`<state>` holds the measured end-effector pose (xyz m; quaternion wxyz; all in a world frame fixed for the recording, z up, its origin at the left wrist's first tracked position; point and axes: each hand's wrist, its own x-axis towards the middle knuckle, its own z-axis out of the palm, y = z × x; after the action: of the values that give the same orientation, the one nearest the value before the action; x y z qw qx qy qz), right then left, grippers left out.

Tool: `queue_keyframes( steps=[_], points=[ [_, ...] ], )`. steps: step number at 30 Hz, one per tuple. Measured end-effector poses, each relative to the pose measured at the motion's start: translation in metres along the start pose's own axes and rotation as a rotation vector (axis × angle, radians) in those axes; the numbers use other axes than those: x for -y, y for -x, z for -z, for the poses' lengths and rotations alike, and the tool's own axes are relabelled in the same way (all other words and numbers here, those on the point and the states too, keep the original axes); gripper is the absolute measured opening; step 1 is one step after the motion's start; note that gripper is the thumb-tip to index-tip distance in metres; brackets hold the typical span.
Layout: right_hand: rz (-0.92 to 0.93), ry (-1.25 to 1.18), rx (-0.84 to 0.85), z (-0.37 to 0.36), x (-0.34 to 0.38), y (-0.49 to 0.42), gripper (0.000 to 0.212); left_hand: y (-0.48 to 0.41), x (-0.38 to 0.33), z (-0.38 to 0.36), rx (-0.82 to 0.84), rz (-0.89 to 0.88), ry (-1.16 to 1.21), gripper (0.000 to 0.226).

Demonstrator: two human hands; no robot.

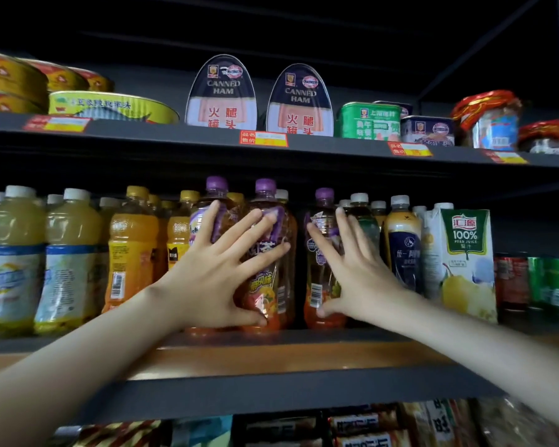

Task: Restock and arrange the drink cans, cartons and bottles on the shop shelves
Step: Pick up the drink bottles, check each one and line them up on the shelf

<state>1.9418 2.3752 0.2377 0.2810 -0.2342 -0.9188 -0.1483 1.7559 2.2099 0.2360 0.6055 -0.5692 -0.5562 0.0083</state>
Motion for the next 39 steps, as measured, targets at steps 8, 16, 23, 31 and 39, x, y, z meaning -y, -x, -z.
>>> queue_keyframes(
  steps=[8,16,23,31,39],
  points=[
    [0.039,-0.032,0.056,0.0,-0.003,-0.014,0.135,-0.005,0.007,0.0,0.025,-0.058,-0.052,0.103],
    [-0.082,-0.051,0.084,-0.018,0.009,-0.049,0.137,-0.004,0.007,0.001,0.023,-0.056,-0.076,0.1],
    [-0.157,0.005,0.091,-0.04,0.013,-0.074,0.133,-0.001,0.006,0.0,0.004,-0.051,-0.061,0.096],
    [-0.148,-0.149,0.051,-0.023,0.017,-0.062,0.119,0.003,0.007,-0.004,-0.004,-0.055,-0.054,0.095],
    [0.11,-0.709,-0.254,0.015,0.06,0.003,0.07,0.008,0.003,0.006,0.01,0.283,0.076,0.091]
  ],
)
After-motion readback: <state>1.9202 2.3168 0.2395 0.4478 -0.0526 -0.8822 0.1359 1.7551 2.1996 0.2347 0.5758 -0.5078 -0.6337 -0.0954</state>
